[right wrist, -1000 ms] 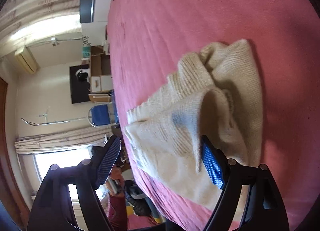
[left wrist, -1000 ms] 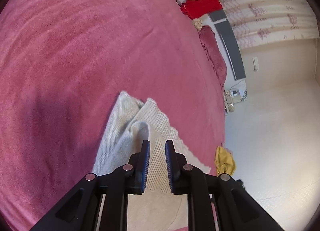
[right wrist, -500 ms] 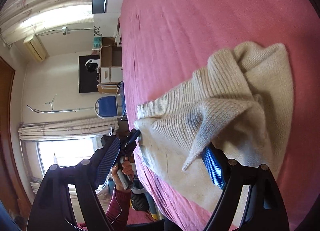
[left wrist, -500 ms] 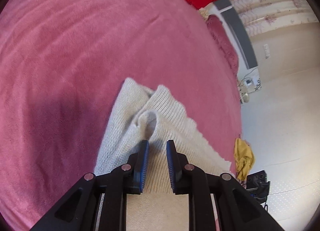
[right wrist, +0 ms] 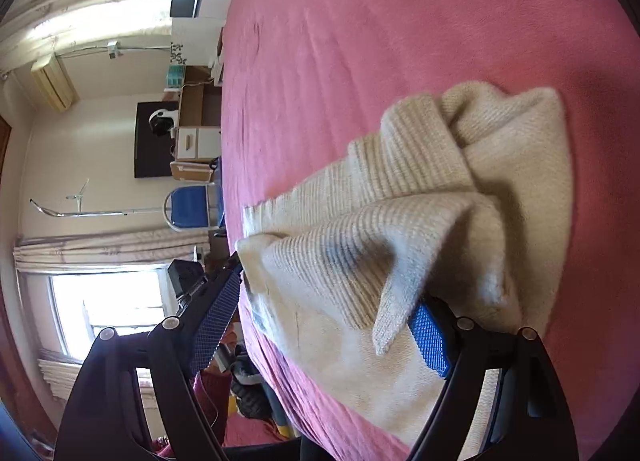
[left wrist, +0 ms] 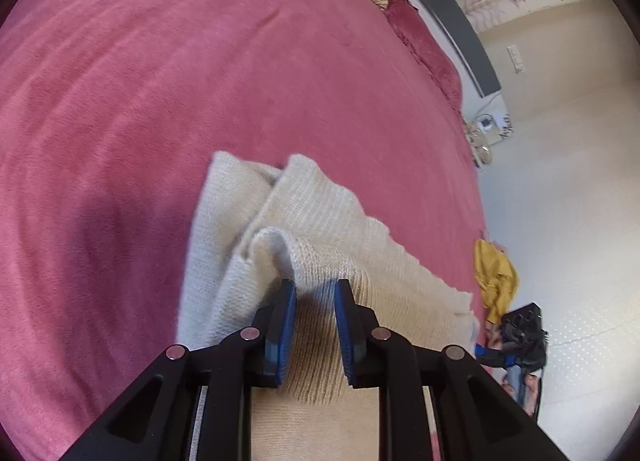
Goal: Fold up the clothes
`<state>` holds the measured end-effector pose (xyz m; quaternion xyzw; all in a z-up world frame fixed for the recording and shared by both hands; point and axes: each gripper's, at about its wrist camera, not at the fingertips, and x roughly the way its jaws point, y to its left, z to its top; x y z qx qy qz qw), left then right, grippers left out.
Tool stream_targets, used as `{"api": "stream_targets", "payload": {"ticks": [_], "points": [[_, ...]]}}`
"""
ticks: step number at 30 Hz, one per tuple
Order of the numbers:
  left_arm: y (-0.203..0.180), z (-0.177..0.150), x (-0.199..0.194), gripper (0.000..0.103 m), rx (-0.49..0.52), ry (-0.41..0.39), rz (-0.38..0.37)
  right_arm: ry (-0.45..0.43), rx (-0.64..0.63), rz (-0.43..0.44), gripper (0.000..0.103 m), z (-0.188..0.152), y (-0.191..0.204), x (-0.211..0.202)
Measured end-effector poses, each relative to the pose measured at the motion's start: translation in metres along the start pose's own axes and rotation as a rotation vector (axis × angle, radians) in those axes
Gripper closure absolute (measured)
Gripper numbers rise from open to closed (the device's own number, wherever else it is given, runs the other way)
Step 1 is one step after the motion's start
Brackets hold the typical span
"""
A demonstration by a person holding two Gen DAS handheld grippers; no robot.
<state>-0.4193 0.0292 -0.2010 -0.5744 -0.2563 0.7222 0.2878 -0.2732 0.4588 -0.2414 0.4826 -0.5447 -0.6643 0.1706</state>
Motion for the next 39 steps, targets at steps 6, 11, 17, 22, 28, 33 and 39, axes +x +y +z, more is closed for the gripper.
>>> {"api": "stream_targets", "payload": {"ticks": [6, 11, 17, 22, 28, 33, 39], "points": [[0.011, 0.019, -0.004, 0.082, -0.123, -0.035, -0.262, -0.089, -0.004, 0.136, 0.02, 0.014, 0.012, -0.002], [0.037, 0.037, 0.002, 0.08, -0.329, -0.118, -0.243, -0.312, 0.165, 0.24, 0.017, 0.038, -0.008, -0.025], [0.04, 0.028, -0.006, 0.08, -0.33, -0.14, -0.19, -0.274, 0.122, 0.101, 0.017, 0.036, 0.005, -0.03], [0.025, -0.003, -0.026, 0.08, -0.148, -0.131, -0.115, -0.207, 0.017, 0.066, 0.017, 0.0, 0.011, -0.032], [0.009, -0.049, -0.018, 0.079, 0.01, -0.067, 0.057, -0.149, -0.04, -0.051, 0.017, -0.046, 0.005, -0.012], [0.023, -0.074, -0.019, 0.09, 0.055, -0.065, 0.229, -0.193, -0.009, -0.307, 0.038, -0.062, -0.025, -0.016], [0.002, -0.089, -0.039, 0.081, 0.116, -0.105, 0.233, -0.259, 0.106, -0.153, 0.038, -0.071, -0.042, -0.053]]}}
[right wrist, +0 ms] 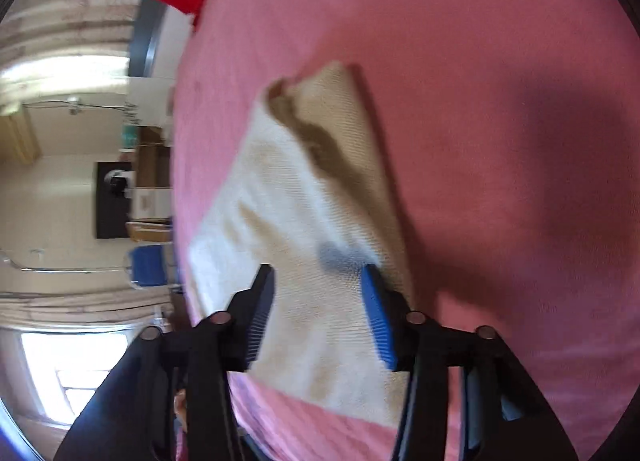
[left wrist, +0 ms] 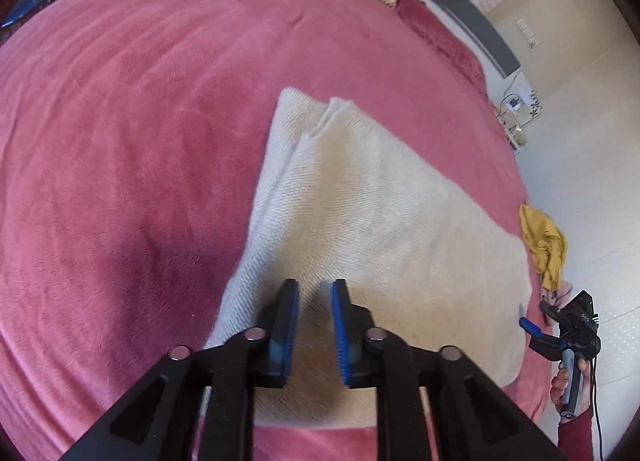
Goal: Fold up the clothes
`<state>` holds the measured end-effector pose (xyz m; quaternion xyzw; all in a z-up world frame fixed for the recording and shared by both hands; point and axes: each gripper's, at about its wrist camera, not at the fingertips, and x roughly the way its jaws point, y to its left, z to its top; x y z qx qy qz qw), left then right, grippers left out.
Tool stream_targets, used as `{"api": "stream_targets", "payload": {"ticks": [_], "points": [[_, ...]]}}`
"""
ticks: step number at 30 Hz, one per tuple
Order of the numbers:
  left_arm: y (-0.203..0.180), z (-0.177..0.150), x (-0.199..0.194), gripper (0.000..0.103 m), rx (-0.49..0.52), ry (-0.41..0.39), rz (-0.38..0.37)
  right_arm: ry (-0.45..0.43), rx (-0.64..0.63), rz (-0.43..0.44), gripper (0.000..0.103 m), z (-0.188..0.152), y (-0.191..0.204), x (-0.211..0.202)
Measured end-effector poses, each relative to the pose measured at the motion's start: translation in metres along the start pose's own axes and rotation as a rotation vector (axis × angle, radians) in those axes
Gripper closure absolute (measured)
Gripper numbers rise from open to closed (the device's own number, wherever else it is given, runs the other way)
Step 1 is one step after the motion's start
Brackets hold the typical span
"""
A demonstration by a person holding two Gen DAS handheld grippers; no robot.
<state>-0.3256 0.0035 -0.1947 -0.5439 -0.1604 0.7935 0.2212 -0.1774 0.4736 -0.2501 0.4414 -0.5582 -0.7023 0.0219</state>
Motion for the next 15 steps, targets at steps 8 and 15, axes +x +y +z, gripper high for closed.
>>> {"api": "stream_targets", "payload": {"ticks": [8, 15], "points": [[-0.022, -0.028, 0.012, 0.079, 0.141, 0.059, 0.091, 0.108, -0.071, -0.056, 0.035, -0.051, 0.011, 0.014], [-0.003, -0.052, -0.007, 0.081, 0.122, 0.05, 0.078, 0.116, 0.012, -0.18, 0.068, -0.073, -0.03, 0.016]]}}
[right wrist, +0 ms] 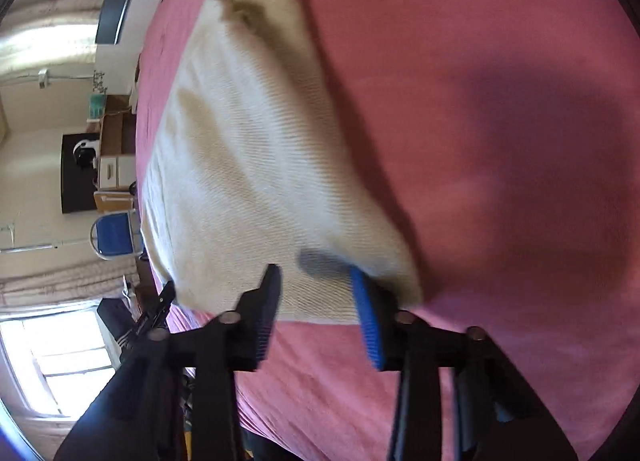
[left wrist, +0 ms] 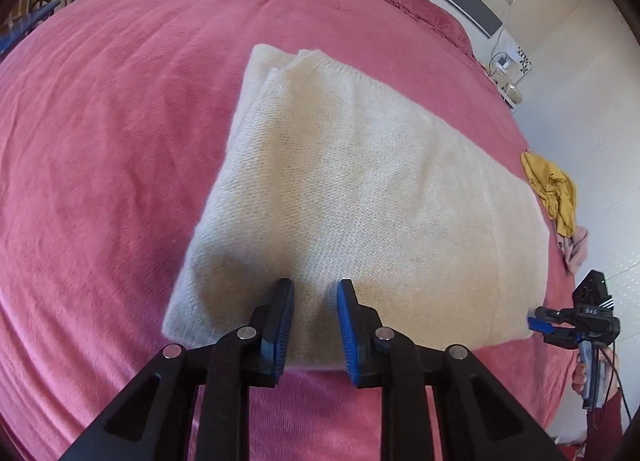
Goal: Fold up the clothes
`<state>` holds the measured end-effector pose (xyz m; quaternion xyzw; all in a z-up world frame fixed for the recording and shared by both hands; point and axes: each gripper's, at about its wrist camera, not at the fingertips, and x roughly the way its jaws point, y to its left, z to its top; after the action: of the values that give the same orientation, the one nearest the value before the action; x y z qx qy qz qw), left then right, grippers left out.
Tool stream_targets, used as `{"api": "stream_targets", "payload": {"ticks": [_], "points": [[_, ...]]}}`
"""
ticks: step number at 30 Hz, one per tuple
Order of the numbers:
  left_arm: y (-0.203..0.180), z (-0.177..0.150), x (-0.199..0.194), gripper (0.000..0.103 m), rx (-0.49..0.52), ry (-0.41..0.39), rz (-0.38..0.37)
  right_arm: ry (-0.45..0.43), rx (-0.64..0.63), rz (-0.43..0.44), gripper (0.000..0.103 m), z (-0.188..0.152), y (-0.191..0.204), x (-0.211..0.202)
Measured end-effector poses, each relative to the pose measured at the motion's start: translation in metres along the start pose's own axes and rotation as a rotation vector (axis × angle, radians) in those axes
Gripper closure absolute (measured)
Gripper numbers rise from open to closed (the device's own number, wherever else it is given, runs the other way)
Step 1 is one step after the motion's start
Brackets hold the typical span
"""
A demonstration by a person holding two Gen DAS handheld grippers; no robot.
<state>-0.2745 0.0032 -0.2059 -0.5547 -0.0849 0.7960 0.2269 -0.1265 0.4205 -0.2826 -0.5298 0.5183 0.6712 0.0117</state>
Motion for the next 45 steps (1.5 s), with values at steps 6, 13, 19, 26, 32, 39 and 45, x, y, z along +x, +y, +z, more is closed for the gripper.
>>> {"api": "stream_targets", "payload": {"ticks": [6, 13, 19, 26, 32, 39, 45], "points": [[-0.051, -0.014, -0.027, 0.079, 0.191, -0.082, -0.045, -0.163, -0.403, -0.225, 0.055, -0.029, 0.079, -0.02], [-0.117, -0.027, 0.011, 0.079, 0.436, -0.018, 0.018, -0.167, -0.844, -0.478, 0.055, -0.059, 0.169, 0.057], [-0.097, -0.056, 0.031, 0.079, 0.456, 0.066, 0.057, -0.014, -0.798, -0.613, 0.055, -0.056, 0.133, 0.085], [-0.077, -0.058, 0.003, 0.079, 0.383, 0.033, -0.026, 0.01, -0.792, -0.561, 0.051, -0.058, 0.119, 0.065], [-0.084, -0.008, -0.025, 0.079, 0.354, -0.096, -0.065, -0.157, -0.702, -0.402, 0.041, -0.006, 0.148, 0.015], [-0.025, 0.032, 0.007, 0.078, 0.182, -0.041, 0.112, -0.163, -0.395, -0.302, 0.039, 0.098, 0.121, 0.014], [-0.001, 0.006, -0.01, 0.079, 0.199, -0.083, 0.07, -0.159, -0.384, -0.299, 0.055, 0.104, 0.099, 0.002]]}}
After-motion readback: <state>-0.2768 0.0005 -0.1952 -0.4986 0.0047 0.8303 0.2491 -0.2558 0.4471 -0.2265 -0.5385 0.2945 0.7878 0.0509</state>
